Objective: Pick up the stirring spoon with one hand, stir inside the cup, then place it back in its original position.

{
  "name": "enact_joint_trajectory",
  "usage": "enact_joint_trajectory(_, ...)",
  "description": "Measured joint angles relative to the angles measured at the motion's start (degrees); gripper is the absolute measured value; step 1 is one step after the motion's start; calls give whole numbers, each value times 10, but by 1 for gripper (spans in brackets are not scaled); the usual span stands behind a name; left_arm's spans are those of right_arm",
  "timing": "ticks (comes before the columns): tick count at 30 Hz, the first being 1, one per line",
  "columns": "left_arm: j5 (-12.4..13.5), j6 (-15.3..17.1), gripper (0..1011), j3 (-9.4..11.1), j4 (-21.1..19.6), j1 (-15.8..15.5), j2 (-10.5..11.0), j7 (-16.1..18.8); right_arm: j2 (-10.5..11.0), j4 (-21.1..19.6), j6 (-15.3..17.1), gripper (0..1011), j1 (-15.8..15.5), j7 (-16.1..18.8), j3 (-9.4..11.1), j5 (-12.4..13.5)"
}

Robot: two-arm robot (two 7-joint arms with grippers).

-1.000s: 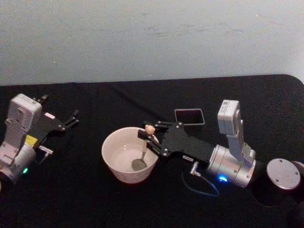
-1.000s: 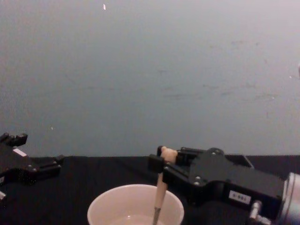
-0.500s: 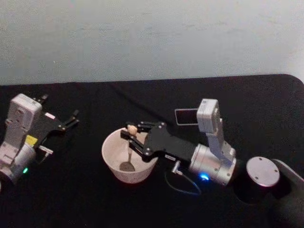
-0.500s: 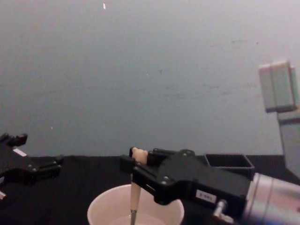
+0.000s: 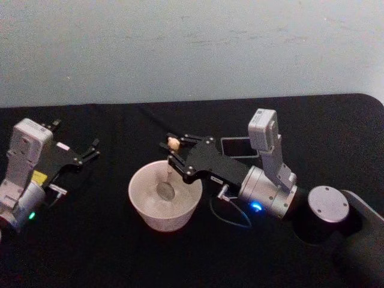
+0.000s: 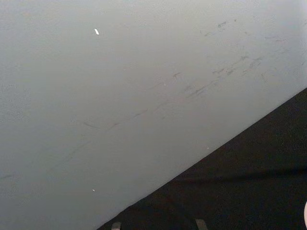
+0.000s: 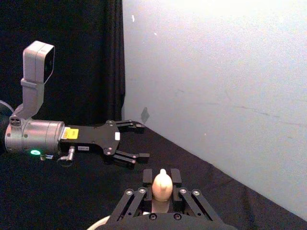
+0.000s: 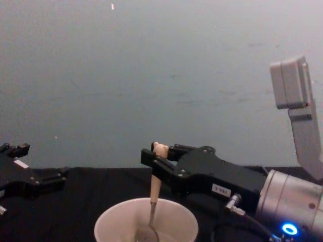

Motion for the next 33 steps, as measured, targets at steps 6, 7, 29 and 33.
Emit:
enact_joint_trajectory(6,0,0,1001,0,0,0,0,0,2,0,0,215,-2,0,4,-2)
enact_joint_trajectory(7,0,0,1001,0,0,0,0,0,2,0,-1,215,-2,0,4,-2)
enact_joint_trajectory(29,0,0,1001,0,0,0,0,0,17,-14,2,215,-12,3,18,-3)
enact_joint_trajectory(33,0,0,1001,0,0,0,0,0,35,-37,6,214,-27,11,21,3)
